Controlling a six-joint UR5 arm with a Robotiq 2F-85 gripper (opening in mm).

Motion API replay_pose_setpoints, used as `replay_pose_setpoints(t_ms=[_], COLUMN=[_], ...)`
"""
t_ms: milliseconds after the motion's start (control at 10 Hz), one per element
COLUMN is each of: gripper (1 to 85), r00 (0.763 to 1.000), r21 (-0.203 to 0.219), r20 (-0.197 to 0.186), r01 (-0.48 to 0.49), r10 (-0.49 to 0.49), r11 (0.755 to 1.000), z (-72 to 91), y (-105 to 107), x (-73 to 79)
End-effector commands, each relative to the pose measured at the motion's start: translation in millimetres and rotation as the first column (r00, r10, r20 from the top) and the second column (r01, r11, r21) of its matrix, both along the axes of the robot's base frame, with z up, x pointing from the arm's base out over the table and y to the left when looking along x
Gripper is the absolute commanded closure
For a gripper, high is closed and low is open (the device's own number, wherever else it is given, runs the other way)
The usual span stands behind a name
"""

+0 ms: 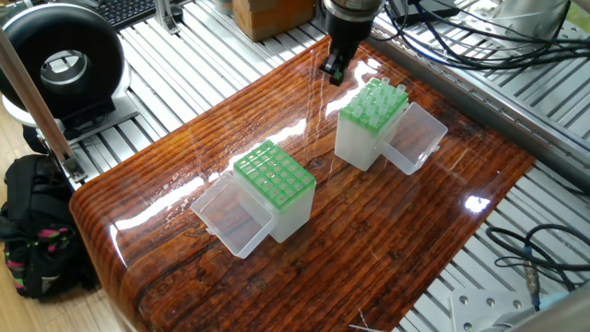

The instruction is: Transfer all large pipette tips from one holder to another

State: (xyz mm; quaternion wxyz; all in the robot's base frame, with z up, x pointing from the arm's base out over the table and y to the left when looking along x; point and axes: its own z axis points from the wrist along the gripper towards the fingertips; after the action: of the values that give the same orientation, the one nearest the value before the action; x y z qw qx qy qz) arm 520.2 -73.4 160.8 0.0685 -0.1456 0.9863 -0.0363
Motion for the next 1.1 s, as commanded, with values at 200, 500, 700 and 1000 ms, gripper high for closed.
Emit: replay_pose_setpoints(t_ms=[200, 500, 700, 1000], gripper=[56.0, 56.0, 56.0, 56.0], r00=[0.999, 0.999, 0.999, 0.998], r21=[0.024, 0.039, 0.052, 0.054], r20=[-0.037, -0.046, -0.054, -0.057], r01=[0.007, 0.005, 0.007, 0.006], r10=[-0.006, -0.003, -0.004, -0.002], r11=[1.000, 0.999, 0.999, 0.999], z=[-7.9, -9.7, -11.5, -13.5], y=[1, 2, 2, 1], x=[-5.2, -10.4, -15.4, -20.3])
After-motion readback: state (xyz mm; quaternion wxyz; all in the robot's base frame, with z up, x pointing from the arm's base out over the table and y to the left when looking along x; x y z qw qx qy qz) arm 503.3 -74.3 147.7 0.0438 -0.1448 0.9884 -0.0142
